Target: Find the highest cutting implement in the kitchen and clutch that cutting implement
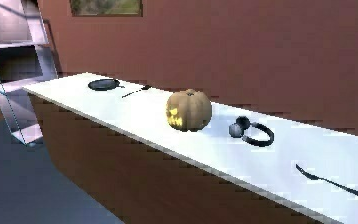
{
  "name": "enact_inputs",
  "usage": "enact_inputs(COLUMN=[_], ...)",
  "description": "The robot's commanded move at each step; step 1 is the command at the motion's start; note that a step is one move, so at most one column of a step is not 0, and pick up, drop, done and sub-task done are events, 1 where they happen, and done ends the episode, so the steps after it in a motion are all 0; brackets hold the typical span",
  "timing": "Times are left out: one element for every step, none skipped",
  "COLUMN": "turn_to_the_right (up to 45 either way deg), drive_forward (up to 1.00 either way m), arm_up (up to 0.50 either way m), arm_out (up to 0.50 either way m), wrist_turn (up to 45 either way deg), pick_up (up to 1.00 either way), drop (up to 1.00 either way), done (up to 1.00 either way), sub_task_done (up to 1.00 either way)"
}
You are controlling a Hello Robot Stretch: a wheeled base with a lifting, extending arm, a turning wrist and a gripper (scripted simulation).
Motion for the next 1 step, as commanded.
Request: enact_inputs(turn_to_the_right=[0.0], drive_forward=[0.00], arm_up=[-0.14], arm_out=[0.00], wrist_turn=[0.0], pick_up=[0.00], drop=[0.00], done=[0.00], sub_task_done=[0.00])
